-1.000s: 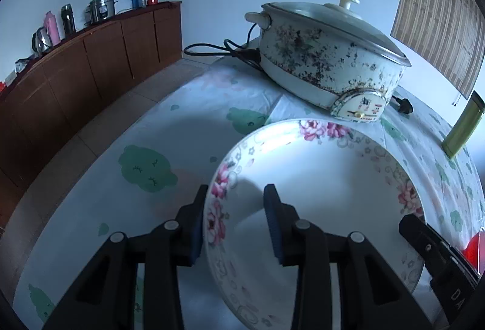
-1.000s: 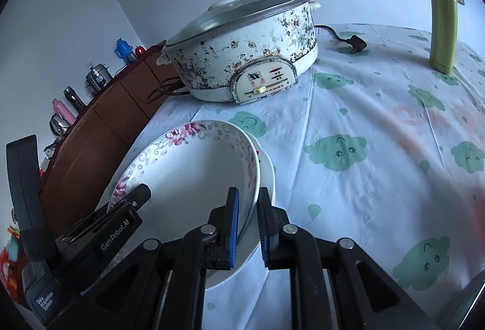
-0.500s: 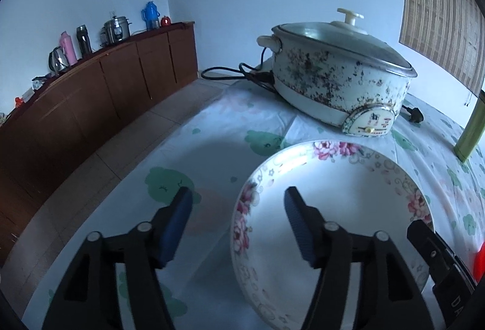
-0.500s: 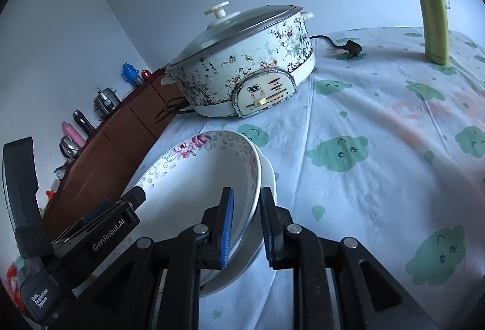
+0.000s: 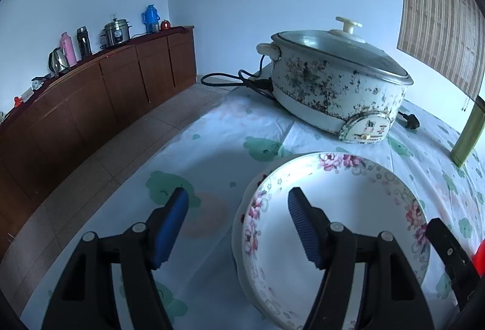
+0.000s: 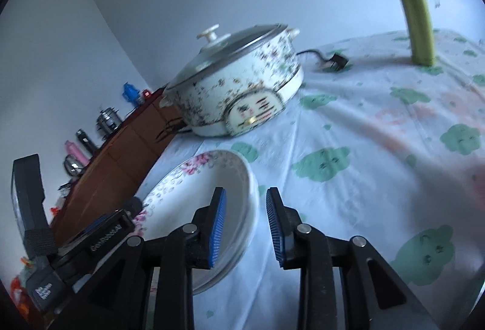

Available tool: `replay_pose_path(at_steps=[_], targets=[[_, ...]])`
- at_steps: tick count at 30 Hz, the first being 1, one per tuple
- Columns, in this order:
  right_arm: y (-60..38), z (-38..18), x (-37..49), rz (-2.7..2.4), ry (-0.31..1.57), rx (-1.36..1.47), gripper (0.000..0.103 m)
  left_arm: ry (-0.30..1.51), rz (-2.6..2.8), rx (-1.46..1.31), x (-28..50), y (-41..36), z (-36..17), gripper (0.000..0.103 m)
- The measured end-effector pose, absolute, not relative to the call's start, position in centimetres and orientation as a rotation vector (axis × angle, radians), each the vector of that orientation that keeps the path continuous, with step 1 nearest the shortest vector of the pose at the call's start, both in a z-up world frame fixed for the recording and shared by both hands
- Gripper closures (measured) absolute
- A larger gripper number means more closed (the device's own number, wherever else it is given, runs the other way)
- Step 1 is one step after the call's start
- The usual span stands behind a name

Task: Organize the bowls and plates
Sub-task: 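Open the right gripper and release the bowl on the stack, then move the right gripper to the rim of the pink plastic bowl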

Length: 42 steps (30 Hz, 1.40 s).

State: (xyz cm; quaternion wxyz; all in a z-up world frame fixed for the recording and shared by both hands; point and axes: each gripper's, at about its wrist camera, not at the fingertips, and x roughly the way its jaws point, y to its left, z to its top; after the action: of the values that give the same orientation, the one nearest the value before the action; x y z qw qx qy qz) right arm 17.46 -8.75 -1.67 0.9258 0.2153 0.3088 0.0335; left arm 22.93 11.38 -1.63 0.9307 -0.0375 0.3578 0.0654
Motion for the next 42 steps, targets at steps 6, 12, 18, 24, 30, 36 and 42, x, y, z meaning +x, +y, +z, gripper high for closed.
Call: replay_pose_path(at_steps=[6,12,18,24,30,36,42], targets=[[-10.1,-2.4,16.7,0.012,0.619,0.478,0.062,0.724,0.133,-0.080,22.8,11.4,-1.6,0.031],[-11.0,-2.3,16.0,-0.019,0.590,0.482,0.061,0.688,0.130,-0.077,22.3,11.1,-1.0,0.026],[-11.2,-2.2,15.0,-0.054,0.579,0.455,0.061,0.599,0.162,-0.084,21.1,11.1,-0.3,0.011],[-11.3,-2.1,13.8,-0.146,0.569,0.382,0.061,0.568,0.172,-0.054,20.1,10.5,-0.2,0.011],[-11.5,-1.7,12.8,-0.156,0.536,0.371,0.061,0.555,0.142,-0.026,19.5,9.5,-0.4,0.011],[-11.2,-1.3,11.5,-0.147,0.516,0.346,0.061,0.538,0.117,-0.023,19.0,8.9,-0.3,0.011],[-10.7,-0.7,9.8,-0.140,0.477,0.303,0.061,0.525,0.112,-0.009,18.6,8.6,-0.2,0.011]])
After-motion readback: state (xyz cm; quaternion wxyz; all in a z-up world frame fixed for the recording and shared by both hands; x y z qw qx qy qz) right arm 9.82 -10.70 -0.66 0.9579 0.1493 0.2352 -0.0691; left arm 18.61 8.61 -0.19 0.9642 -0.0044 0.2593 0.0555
